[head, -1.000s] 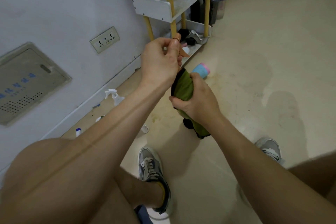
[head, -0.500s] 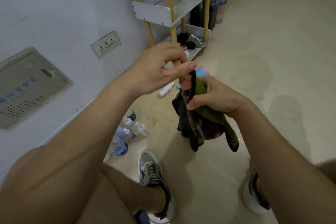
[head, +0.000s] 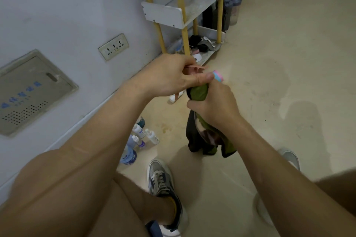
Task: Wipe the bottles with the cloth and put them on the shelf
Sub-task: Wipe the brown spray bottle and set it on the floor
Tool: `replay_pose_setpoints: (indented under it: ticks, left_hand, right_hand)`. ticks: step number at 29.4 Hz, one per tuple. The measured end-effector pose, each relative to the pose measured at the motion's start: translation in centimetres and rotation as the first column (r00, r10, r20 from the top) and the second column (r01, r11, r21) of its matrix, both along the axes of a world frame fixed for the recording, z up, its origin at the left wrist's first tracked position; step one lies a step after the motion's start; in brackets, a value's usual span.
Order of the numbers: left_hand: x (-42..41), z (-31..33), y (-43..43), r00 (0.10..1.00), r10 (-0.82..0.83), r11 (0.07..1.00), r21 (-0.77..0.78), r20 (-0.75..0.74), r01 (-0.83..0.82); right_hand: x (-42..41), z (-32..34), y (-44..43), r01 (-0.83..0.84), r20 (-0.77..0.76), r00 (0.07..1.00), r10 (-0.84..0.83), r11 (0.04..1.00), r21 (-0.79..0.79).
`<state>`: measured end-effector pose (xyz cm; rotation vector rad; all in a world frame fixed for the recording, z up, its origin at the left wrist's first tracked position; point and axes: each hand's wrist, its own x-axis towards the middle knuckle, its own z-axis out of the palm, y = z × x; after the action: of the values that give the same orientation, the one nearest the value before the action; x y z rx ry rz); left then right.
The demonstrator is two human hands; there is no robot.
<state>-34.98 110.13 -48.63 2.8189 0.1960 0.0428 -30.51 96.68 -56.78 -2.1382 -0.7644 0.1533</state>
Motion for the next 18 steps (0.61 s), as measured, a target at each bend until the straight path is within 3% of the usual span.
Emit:
replay_pose_setpoints:
  ticks: [5,11,15,18]
  left_hand:
    - [0.0,0.6,-0.2,0.977,0.054,0.998,0.015,0.204,-0.059]
    - [0.0,0.5,-0.1,0.959,0.185,0.981,-0.099,0.216,-0.167]
    - [0.2,0.8,1.5,0.863,0.402,0.909,-0.249,0.307,-0.334]
    - [0.3,0.6,1.9,0.803,0.511,0.825,-0.439,0.307,-0.357]
  right_hand:
    - [0.6,-0.4,-0.5,-0.08,-0.078,0.993,0.091,0.989,0.124]
    - [1.3,-3.1,-1.8,-0.116,-0.359,0.918,0.171,0.979,0.169]
    - [1.2,-5.0,-2.4,0.066,-0.717,0.648,0.257,0.919,0.389]
    - [0.8,-4.9,-1.9,0.358,-0.812,0.404,0.421,0.744,0.564]
